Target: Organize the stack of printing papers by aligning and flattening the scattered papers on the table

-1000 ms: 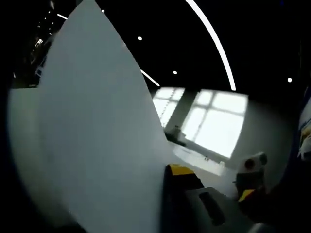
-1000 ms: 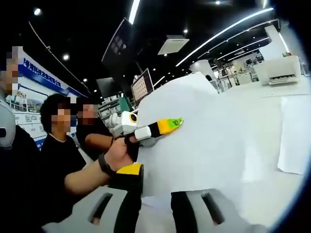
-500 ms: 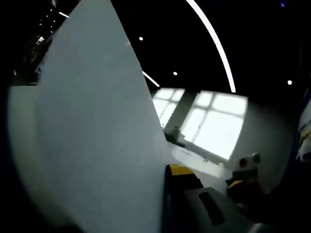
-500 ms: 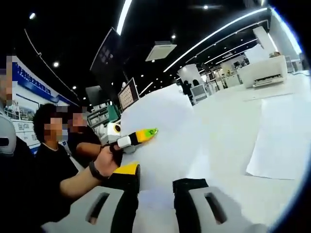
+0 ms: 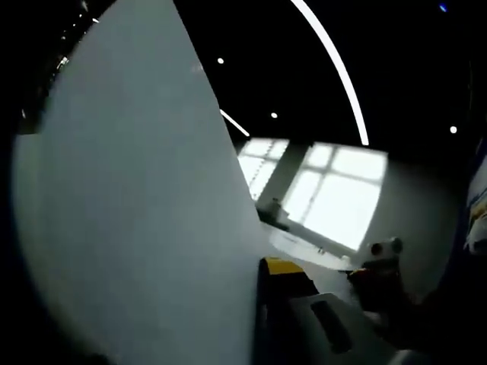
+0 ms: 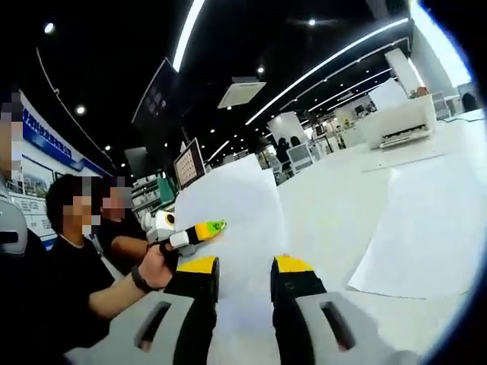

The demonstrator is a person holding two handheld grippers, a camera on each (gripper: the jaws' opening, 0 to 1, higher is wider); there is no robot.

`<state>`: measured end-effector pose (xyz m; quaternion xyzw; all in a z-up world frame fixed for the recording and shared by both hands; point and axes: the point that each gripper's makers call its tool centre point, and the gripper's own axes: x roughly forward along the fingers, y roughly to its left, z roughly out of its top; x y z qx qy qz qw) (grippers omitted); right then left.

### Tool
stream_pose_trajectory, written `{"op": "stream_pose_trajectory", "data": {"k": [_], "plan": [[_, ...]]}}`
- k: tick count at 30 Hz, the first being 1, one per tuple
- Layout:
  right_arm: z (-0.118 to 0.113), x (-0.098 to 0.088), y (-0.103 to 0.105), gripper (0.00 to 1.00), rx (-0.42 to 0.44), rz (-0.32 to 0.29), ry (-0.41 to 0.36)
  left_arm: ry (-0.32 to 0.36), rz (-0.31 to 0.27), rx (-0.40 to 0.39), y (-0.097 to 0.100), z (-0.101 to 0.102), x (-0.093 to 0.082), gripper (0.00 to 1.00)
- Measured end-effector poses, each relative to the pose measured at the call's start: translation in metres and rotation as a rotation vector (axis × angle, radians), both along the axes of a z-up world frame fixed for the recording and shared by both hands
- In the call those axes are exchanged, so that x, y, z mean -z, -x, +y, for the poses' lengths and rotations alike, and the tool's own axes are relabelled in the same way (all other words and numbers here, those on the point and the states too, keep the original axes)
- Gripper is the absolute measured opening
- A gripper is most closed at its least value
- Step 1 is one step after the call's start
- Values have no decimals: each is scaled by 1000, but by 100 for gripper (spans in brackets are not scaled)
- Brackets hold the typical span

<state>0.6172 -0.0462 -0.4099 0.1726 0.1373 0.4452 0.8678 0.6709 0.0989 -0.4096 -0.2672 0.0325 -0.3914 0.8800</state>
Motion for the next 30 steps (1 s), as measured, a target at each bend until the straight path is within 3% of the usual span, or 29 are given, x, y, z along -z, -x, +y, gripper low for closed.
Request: {"op": "stream_pose_trajectory", "data": {"k": [16, 30], "plan": [[3, -5, 6, 23, 16, 2, -30, -7, -1, -6, -1, 1, 0, 7], [-17, -9, -2, 23, 62, -2, -42, -6, 3, -6, -1, 1, 0, 9]]}}
